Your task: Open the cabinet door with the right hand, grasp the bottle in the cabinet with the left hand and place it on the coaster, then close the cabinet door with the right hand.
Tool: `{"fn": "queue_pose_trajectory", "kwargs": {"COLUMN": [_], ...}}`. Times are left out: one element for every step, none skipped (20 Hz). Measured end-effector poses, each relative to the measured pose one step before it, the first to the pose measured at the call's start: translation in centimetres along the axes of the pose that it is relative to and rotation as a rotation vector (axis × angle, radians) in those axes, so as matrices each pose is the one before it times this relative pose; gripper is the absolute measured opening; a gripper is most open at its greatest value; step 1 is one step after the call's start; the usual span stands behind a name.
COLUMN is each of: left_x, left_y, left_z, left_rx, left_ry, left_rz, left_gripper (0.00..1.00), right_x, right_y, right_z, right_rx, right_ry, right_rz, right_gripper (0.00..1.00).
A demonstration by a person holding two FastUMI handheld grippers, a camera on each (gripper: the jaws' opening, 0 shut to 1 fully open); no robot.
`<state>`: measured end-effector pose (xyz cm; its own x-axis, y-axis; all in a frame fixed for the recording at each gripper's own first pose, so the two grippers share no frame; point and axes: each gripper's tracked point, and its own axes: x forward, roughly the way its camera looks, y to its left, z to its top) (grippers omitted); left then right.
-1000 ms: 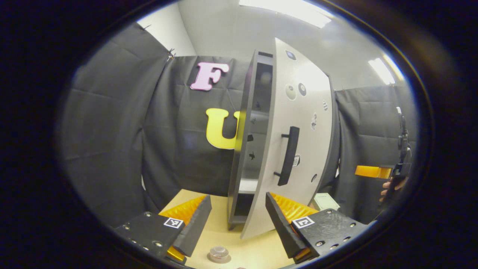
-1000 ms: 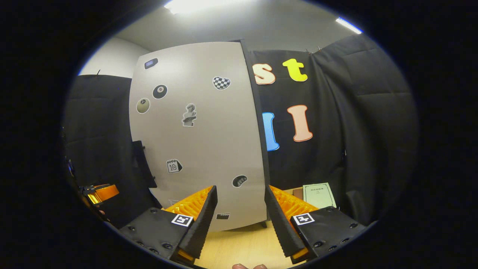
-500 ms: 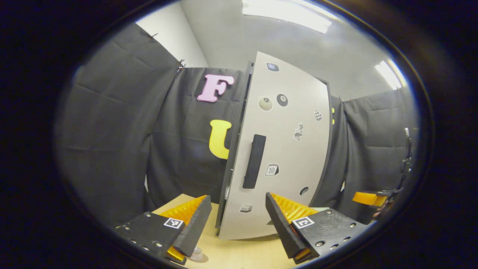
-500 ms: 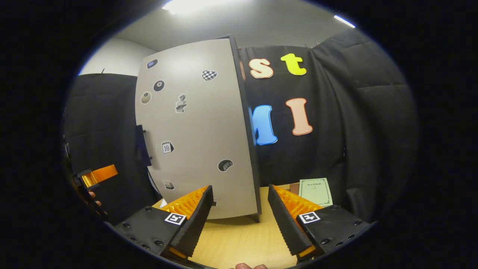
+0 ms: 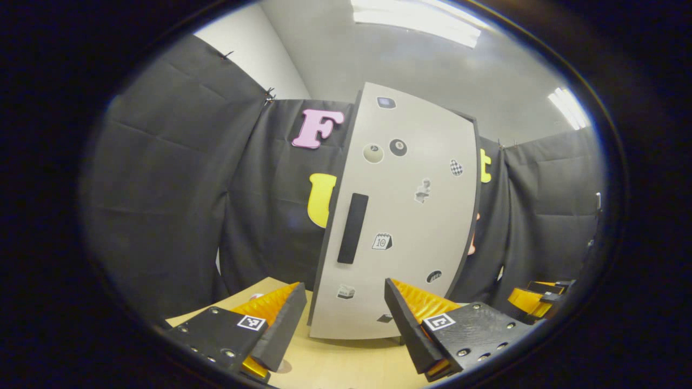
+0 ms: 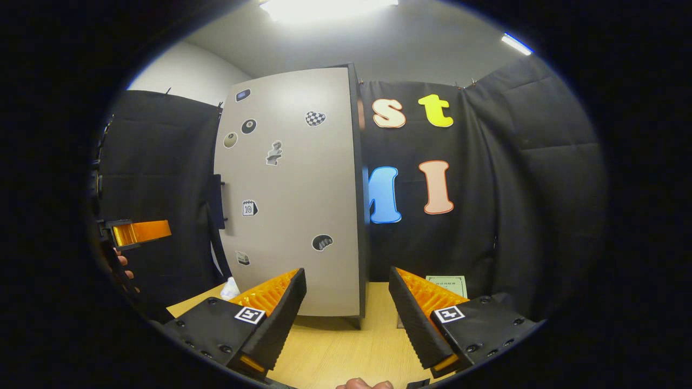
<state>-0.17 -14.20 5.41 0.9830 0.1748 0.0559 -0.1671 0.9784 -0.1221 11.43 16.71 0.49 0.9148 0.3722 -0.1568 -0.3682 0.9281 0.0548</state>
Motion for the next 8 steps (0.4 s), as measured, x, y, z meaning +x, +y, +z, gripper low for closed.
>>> {"fn": "queue_pose_trajectory", "kwargs": {"left_x": [-0.173,-0.125,0.103,0.158,0.274,0.035,0.214,0.164], "left_y": [0.08,-0.012,-0.151,-0.086,0.022,0.098,-0.006,0.112], "left_z": [0.249,0.099,0.008,-0.075,-0.283,-0.148,0.116,0.247], "left_rx": [0.01365,0.0101,0.00939,0.00998,0.00392,-0.00552,-0.00934,-0.00528], "left_ry": [-0.00684,-0.00523,-0.00269,-0.00002,0.00971,0.01046,-0.0001,-0.00732], "left_rz": [-0.00047,-0.00499,-0.01272,-0.01517,-0.00949,-0.00782,-0.01283,-0.01205], "left_gripper": [0.88,0.88,0.9,0.9,0.9,0.88,0.9,0.91], "right_x": [-0.42,-0.257,-0.037,-0.058,-0.103,-0.148,-0.283,-0.336], "right_y": [0.196,0.125,-0.081,-0.014,0.11,0.091,-0.042,-0.344], "right_z": [-0.303,-0.159,-0.059,-0.182,-0.282,-0.319,-0.277,-0.155], "right_rx": [0.0092,0.00364,-0.00345,-0.00437,0.00031,-0.0026,-0.00982,-0.01224], "right_ry": [0.01626,0.0093,0.00387,0.00691,0.01447,0.01905,0.01447,0.0078], "right_rz": [0.00395,0.00126,-0.00198,-0.00028,0.0023,0.00184,-0.00107,-0.01012], "right_gripper": [0.98,0.98,0.98,0.97,0.98,0.98,0.98,0.92]}}
